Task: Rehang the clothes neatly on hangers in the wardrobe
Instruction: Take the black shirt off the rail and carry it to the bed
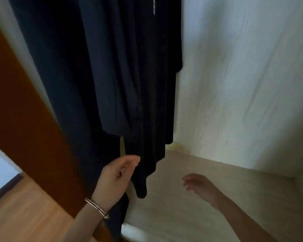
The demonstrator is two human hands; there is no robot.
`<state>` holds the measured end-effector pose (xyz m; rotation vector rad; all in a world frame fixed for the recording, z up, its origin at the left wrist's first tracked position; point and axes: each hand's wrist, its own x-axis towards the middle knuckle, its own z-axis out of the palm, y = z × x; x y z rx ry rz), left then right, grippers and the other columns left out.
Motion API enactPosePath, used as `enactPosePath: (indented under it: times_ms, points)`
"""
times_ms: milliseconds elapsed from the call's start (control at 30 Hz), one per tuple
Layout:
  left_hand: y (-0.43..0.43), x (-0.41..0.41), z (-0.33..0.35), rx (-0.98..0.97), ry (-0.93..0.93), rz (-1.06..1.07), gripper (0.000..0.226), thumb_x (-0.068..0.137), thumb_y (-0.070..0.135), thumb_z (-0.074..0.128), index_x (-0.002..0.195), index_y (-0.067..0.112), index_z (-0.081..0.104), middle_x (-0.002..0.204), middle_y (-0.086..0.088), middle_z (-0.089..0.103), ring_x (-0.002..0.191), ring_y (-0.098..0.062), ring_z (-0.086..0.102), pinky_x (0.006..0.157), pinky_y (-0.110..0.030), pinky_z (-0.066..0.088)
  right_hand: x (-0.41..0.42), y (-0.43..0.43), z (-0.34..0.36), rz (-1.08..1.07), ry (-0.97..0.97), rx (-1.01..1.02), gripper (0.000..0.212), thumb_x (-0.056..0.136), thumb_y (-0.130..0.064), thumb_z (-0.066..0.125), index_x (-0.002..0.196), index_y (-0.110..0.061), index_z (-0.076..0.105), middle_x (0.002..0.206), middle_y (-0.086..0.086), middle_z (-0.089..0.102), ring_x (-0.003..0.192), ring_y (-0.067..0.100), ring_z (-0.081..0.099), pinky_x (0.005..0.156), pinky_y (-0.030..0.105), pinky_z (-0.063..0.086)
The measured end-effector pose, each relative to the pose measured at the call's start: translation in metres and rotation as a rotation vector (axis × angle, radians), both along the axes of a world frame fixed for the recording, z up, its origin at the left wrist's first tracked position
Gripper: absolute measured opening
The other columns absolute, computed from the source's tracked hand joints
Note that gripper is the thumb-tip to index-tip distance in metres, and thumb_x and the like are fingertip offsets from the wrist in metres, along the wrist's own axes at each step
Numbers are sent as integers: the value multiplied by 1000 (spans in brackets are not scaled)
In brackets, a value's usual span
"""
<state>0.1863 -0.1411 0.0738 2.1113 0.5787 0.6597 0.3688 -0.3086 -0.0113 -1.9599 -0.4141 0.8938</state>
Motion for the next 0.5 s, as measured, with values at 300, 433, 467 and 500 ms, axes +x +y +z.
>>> enactPosePath:
  times_ms: [300,433,467,500]
  points:
    - [34,10,248,753,-805,240,20,86,14,51,98,26,62,96,30,52,93,5,53,86,1,34,20,98,283,25,-689,692,18,91,-15,53,88,-28,66,85,-10,69,79,-2,64,74,10,48]
    - [50,18,318,860,-698,391,35,80,14,40,103,15,66,111,6,60,116,-16,48,100,-17,29,7,118,372,-22,-861,875,14,90,-19,54,96,-25,65,88,-10,65,79,0,59,70,6,47]
    - [55,22,334,856,-653,421,38,79,14,37,104,14,66,117,-3,59,117,-26,50,101,-27,34,4,124,392,-41,-882,912,15,90,-20,54,101,-23,64,92,-9,64,82,1,59,76,11,48]
    - [60,25,348,846,-579,459,39,80,13,36,108,14,64,123,-8,57,117,-31,50,100,-34,38,1,131,409,-63,-910,929,17,90,-22,54,105,-21,63,96,-8,63,87,2,59,83,16,48]
